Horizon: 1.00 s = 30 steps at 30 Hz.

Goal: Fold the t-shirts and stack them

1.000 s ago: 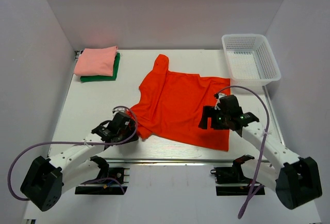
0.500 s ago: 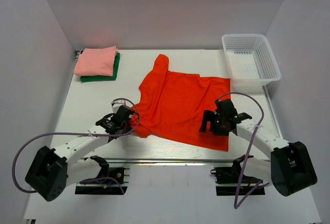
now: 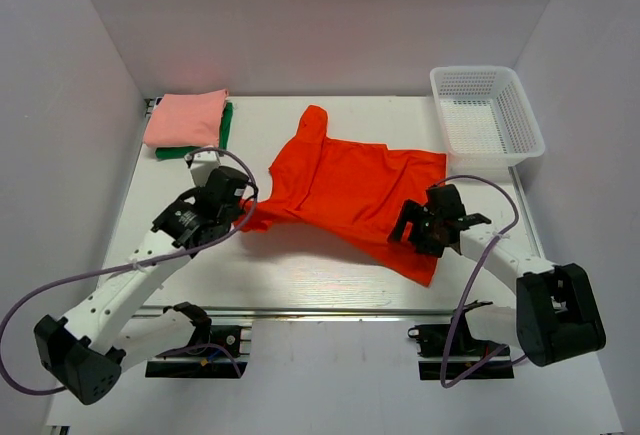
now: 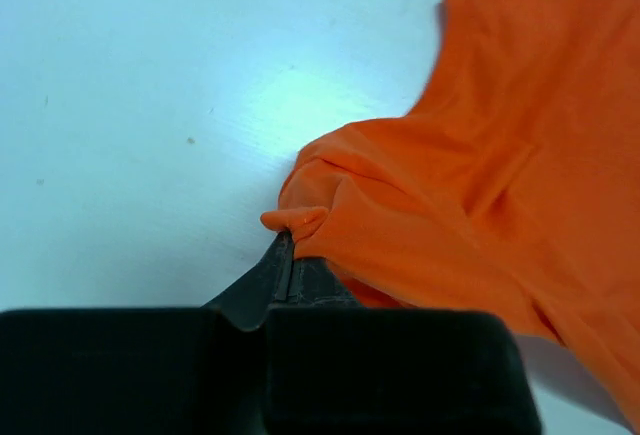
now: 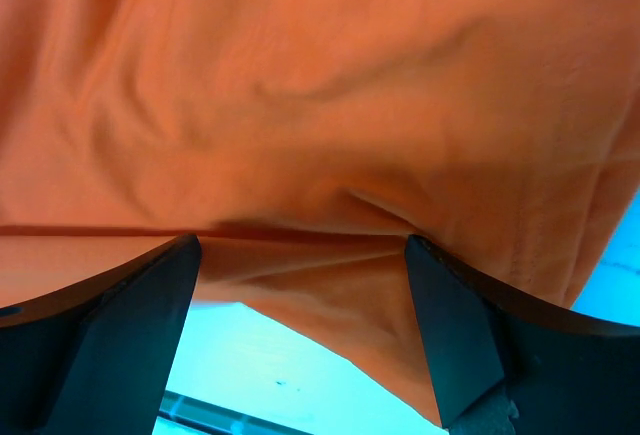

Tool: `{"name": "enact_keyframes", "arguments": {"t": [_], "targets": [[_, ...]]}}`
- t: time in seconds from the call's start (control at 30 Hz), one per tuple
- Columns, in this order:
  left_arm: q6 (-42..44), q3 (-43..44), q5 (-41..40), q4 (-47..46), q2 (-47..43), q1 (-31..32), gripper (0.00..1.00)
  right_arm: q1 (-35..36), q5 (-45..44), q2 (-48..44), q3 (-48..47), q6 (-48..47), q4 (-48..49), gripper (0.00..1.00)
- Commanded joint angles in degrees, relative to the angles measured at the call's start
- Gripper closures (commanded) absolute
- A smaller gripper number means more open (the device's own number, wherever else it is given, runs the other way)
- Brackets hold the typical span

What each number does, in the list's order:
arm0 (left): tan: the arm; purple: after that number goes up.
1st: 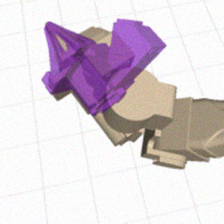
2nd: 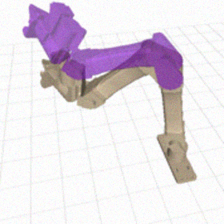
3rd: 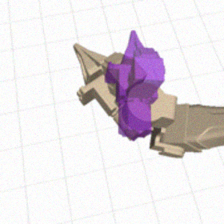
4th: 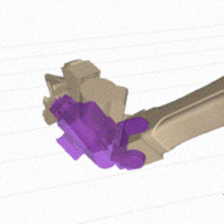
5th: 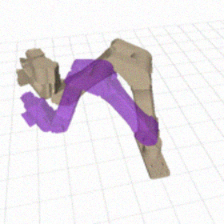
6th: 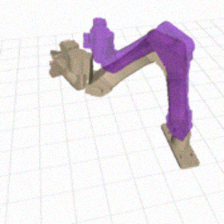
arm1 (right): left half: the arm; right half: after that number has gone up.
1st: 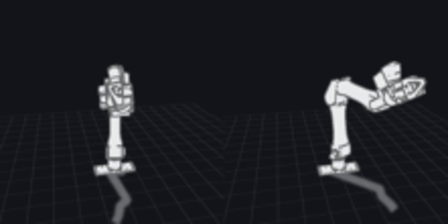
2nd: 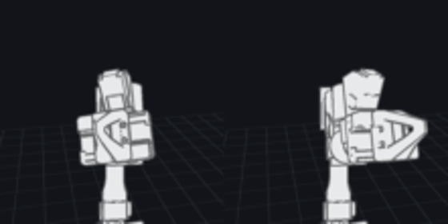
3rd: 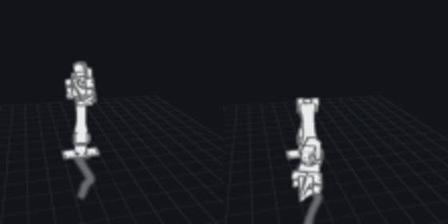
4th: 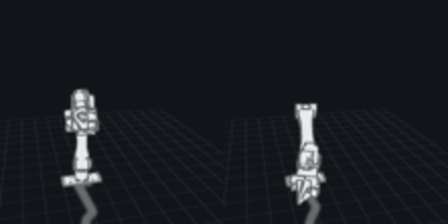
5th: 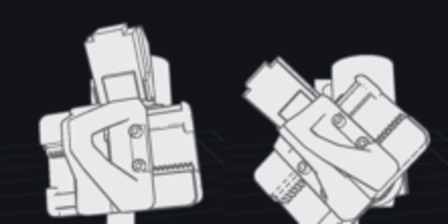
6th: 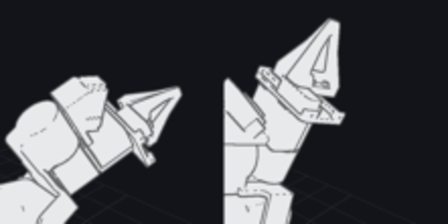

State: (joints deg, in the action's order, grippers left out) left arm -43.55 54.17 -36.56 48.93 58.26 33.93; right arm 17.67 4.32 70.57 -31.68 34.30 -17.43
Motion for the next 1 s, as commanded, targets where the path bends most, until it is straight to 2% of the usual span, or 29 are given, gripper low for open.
{"name": "enact_keyframes", "arguments": {"t": [0.0, 0.07, 0.1, 0.13, 0.2, 0.27, 0.33, 0.47, 0.53, 0.57, 0.6, 0.63, 0.77, 0.8, 0.93, 0.97], "targets": [[5.4, 5.4, 0.6, 2.1, -5.1, -0.2, 1.00, -2.5, -4.9, 3.3, 2.5, -1.4, -4.1, 0.10], [12.3, 2.8, 9.7, -8.7, -8.0, 0.4, 1.00, -3.3, -4.9, 3.7, 2.5, -1.9, -3.9, 0.10], [17.5, -1.0, 21.1, -12.5, -10.2, 0.4, 1.00, -3.5, -5.0, 4.1, 2.3, -2.1, -3.8, 0.10], [18.3, -3.1, 26.7, -18.2, -10.3, 0.4, 1.00, -4.0, -3.2, 4.1, 2.3, -2.3, -3.8, 0.10], [18.3, -6.6, 38.3, -19.5, -9.1, 0.4, 1.00, -4.3, -2.8, 4.1, 2.1, -2.9, -3.9, 0.10], [16.5, -7.8, 45.7, -15.8, -4.2, 0.4, 1.00, -4.9, -2.5, 3.9, 1.8, -3.5, -4.6, 0.10], [14.2, -8.9, 49.0, -12.1, -1.8, 0.4, 1.00, -5.4, -2.5, 3.8, 1.4, -3.8, -5.2, 0.10], [9.9, -12.8, 56.7, 1.1, -4.0, 1.0, 1.00, -6.4, -3.9, 3.7, -0.6, -5.6, -8.4, 0.10], [9.3, -15.1, 58.6, 4.4, -6.1, 1.0, 1.00, -6.7, -4.1, 4.3, -1.1, -5.7, -9.0, 0.10], [9.3, -15.8, 59.2, 5.7, -6.9, 1.0, 0.96, -6.8, -4.1, 4.6, -1.5, -5.9, -9.0, 0.10], [9.3, -15.9, 58.4, 9.0, -7.5, 1.0, 0.76, -7.2, -4.1, 4.8, -1.7, -6.2, -9.3, 0.10], [9.3, -16.5, 57.8, 10.5, -7.5, 1.0, 0.74, -7.3, -4.1, 4.8, -2.1, -6.5, -9.6, 0.10], [11.0, -12.9, 56.2, 13.9, -4.9, 1.0, 0.40, -7.8, -7.1, 4.3, -3.8, -7.0, -10.8, 0.10], [11.9, -11.7, 56.2, 12.8, -4.4, 1.0, 0.01, -7.8, -7.2, 4.2, -4.3, -7.1, -11.0, 0.10], [13.8, -5.1, 50.6, 7.5, -3.1, 1.0, 0.00, -8.1, -7.1, 3.9, -5.9, -8.5, -11.0, 0.10], [13.8, -4.4, 45.3, 5.5, -2.5, 1.0, 0.00, -7.9, -6.2, 2.8, -6.3, -8.7, -10.6, 0.10]]}}
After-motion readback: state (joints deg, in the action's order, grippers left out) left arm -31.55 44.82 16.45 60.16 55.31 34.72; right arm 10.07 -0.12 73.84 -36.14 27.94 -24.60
